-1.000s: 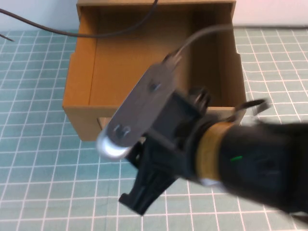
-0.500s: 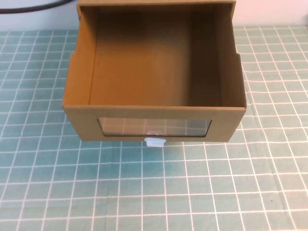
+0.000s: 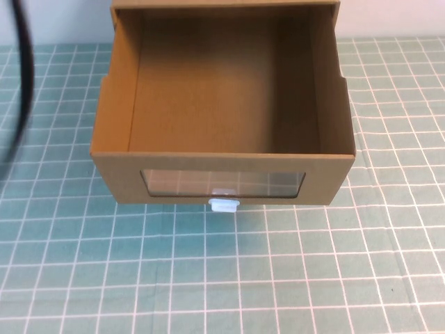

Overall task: Open the shoe box
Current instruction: 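Pull the top drawer of the cardboard box fully open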

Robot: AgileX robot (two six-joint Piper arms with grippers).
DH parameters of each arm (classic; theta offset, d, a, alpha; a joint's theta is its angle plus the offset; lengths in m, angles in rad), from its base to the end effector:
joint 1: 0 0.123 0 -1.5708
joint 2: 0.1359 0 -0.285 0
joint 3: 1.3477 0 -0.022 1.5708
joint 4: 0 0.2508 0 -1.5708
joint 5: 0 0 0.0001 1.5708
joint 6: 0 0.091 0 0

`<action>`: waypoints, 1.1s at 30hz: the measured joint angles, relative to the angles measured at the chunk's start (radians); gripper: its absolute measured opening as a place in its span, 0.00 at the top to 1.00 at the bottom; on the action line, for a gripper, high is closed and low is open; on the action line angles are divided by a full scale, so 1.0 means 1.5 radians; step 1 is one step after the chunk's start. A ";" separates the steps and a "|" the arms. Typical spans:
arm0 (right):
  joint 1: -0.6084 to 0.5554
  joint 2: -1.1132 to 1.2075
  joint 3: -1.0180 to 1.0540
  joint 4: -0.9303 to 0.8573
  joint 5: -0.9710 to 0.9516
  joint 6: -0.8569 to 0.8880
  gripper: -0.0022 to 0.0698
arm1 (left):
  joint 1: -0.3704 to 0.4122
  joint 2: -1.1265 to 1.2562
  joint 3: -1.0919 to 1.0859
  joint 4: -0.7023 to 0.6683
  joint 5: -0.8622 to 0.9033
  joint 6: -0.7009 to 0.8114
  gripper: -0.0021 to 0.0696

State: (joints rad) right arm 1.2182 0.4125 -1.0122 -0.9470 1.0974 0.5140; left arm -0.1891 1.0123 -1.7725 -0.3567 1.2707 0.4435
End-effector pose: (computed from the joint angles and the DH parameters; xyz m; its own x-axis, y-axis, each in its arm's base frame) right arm 0.0613 -0.0238 0.4373 -0.0359 -0.1990 -0.9793 -0.4051 0.8987 -0.1678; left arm 0.1038 -0.0508 0.5516 -0.2084 0.3543 -0.9116 0.5786 0.7961 0.1772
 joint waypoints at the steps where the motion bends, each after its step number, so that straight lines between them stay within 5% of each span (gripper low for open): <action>1: 0.000 -0.014 0.024 -0.001 -0.003 0.027 0.99 | 0.000 -0.031 0.049 0.006 0.000 -0.002 0.98; 6: 0.000 -0.040 0.127 -0.052 -0.004 0.069 0.99 | 0.000 -0.179 0.295 0.051 -0.074 -0.002 0.98; 16: 0.000 -0.040 0.240 -0.033 -0.004 0.076 0.99 | 0.000 -0.364 0.711 0.082 -0.406 -0.081 0.98; 21: 0.000 -0.040 0.248 0.016 -0.004 0.076 0.99 | 0.000 -0.367 0.791 0.082 -0.473 -0.089 0.98; 33: 0.000 -0.040 0.248 0.031 -0.004 0.076 0.99 | 0.000 -0.367 0.801 0.082 -0.409 -0.092 0.98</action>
State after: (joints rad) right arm 1.2182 0.3528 -0.6402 -0.9004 1.0911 0.6278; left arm -0.1891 0.4612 -0.5716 -0.2342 0.6579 0.3057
